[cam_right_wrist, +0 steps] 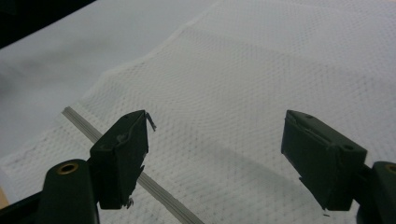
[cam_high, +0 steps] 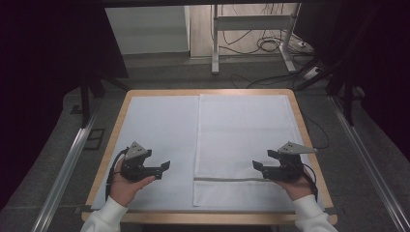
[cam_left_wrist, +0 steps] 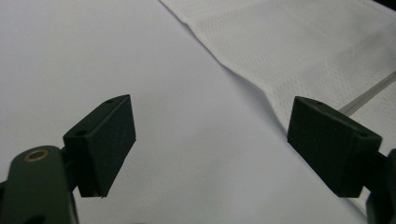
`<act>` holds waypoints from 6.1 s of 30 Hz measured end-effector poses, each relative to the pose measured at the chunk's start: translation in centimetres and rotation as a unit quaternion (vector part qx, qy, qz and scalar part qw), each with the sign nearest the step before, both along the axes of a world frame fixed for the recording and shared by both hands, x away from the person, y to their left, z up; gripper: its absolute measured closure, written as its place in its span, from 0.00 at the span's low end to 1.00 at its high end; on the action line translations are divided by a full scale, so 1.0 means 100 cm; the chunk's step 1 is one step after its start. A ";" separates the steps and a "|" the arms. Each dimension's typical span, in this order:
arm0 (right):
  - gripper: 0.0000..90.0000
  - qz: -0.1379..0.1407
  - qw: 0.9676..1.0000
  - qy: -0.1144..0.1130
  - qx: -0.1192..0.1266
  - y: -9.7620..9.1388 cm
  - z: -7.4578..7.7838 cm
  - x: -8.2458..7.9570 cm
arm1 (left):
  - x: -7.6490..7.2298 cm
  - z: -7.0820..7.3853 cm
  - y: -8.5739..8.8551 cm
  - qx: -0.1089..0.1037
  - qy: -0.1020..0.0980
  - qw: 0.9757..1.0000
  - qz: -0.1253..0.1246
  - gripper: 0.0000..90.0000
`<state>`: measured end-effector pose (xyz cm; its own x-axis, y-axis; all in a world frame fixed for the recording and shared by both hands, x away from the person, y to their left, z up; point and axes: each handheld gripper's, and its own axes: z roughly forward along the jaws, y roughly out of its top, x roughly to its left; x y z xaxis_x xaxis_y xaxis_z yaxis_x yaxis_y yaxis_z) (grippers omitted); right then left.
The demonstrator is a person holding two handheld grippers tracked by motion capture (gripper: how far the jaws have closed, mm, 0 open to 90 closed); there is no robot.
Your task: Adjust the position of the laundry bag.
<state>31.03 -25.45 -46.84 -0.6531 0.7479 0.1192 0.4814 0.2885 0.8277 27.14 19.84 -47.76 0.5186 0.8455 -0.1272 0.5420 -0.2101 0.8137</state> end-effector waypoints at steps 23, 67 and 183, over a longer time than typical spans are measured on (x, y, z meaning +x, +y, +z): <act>0.27 -0.020 1.000 -0.018 0.005 -0.001 -0.001 -0.003 | -0.002 0.009 -0.015 0.048 0.019 0.999 0.004 0.18; 0.29 -0.030 0.998 -0.034 -0.041 0.005 -0.003 -0.006 | 0.032 0.003 -0.070 0.016 0.092 0.995 -0.032 0.24; 0.49 -0.200 0.965 0.135 -0.106 -0.108 -0.010 0.047 | 0.065 -0.047 -0.112 -0.010 0.167 0.984 -0.061 0.98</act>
<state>35.74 -36.25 -47.82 -0.2734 0.9599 0.0615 0.7784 0.1832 0.6004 33.69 8.62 -52.43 0.5427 0.7756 -0.3225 0.7512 -0.2764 0.5995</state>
